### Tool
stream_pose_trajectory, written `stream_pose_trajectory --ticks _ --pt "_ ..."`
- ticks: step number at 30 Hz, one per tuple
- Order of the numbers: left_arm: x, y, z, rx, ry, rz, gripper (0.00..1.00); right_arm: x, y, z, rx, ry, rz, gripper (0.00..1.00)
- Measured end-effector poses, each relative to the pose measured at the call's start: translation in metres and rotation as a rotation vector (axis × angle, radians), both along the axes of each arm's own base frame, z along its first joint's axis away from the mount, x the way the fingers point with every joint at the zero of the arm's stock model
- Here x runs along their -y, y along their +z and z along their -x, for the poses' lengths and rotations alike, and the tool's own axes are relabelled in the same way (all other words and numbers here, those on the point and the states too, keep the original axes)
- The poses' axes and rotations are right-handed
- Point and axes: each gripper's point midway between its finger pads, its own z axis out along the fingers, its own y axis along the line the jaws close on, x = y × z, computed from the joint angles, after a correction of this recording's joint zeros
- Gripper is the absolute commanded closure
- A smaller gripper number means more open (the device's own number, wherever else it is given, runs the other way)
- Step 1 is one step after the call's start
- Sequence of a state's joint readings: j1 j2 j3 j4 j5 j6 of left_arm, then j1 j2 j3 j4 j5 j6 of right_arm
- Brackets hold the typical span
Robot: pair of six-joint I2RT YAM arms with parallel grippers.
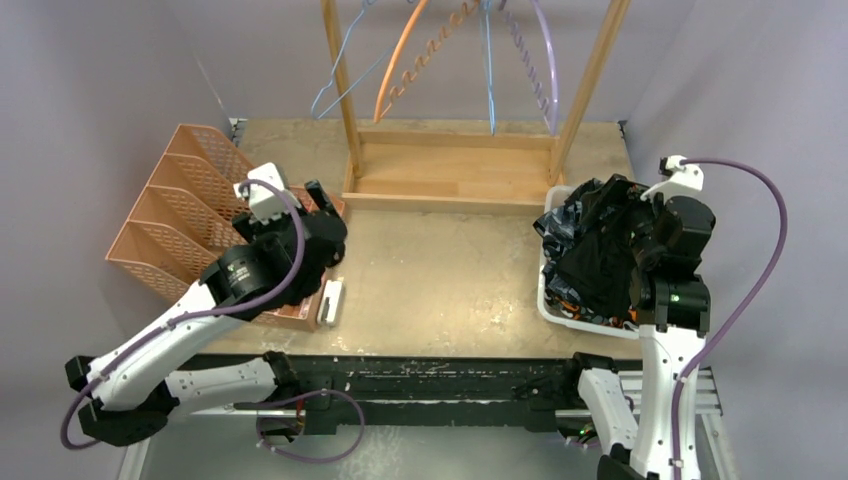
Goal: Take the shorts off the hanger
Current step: Reset both arms
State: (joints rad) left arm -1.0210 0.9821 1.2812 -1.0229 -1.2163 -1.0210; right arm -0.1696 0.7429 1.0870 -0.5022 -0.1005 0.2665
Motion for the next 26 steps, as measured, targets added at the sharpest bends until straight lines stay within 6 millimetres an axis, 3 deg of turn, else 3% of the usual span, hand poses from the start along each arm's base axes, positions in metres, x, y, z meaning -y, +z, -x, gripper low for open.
stream_pose_trajectory --ticks 7,10,12,16,18,21,26 --pt "-0.068 -0.012 -0.048 -0.203 0.167 -0.130 0.07 0.000 0.003 0.002 0.011 0.003 0.015 0.03" --pt "-0.088 -0.003 -0.060 -0.232 0.204 -0.127 0.06 0.001 0.009 0.003 0.008 0.000 0.021 0.01" --pt "-0.096 0.021 -0.057 -0.207 0.202 -0.110 0.06 0.004 0.023 0.003 0.026 -0.010 0.037 0.01" --pt "-0.095 0.091 -0.047 -0.062 0.154 -0.019 0.06 0.009 0.058 0.003 0.095 -0.023 0.085 0.01" --pt "-0.095 0.101 -0.040 -0.035 0.141 0.005 0.06 0.009 0.072 0.005 0.131 -0.021 0.103 0.01" --pt "-0.098 0.092 -0.029 -0.056 0.136 0.011 0.06 0.007 0.085 0.010 0.171 -0.016 0.114 0.01" --pt "-0.094 0.054 -0.026 -0.145 0.125 0.002 0.06 0.005 0.092 0.019 0.202 -0.014 0.118 0.00"
